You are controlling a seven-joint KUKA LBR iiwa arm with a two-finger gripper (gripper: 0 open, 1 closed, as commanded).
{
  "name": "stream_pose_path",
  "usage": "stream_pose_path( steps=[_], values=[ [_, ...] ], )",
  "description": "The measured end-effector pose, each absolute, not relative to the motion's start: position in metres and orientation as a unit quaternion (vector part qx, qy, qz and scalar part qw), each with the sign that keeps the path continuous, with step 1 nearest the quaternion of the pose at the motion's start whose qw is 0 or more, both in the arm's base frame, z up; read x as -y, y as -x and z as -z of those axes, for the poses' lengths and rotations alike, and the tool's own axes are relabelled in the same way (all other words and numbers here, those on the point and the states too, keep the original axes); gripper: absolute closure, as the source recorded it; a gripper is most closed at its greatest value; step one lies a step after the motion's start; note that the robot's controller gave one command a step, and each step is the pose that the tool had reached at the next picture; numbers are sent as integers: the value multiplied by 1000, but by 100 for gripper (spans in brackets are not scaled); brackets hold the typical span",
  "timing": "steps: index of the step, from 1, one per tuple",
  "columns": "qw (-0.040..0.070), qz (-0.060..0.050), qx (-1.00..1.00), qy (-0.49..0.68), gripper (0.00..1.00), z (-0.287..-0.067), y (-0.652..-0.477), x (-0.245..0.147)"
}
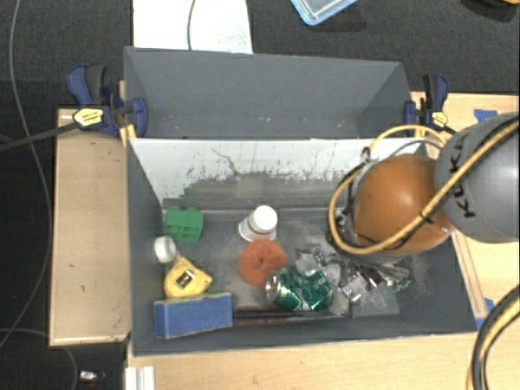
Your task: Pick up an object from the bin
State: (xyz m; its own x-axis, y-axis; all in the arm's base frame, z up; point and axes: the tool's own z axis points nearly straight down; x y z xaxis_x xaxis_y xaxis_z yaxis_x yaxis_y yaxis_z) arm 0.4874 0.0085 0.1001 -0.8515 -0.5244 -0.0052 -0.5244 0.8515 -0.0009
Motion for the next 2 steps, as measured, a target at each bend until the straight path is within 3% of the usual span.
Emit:
stream_pose_path(
  steps=[1, 2],
  values=[
    [2, 2, -926, 378, 0, -69, -482, -17],
    [5, 1, -959, 282, 100, -72, -480, -20]
  ],
)
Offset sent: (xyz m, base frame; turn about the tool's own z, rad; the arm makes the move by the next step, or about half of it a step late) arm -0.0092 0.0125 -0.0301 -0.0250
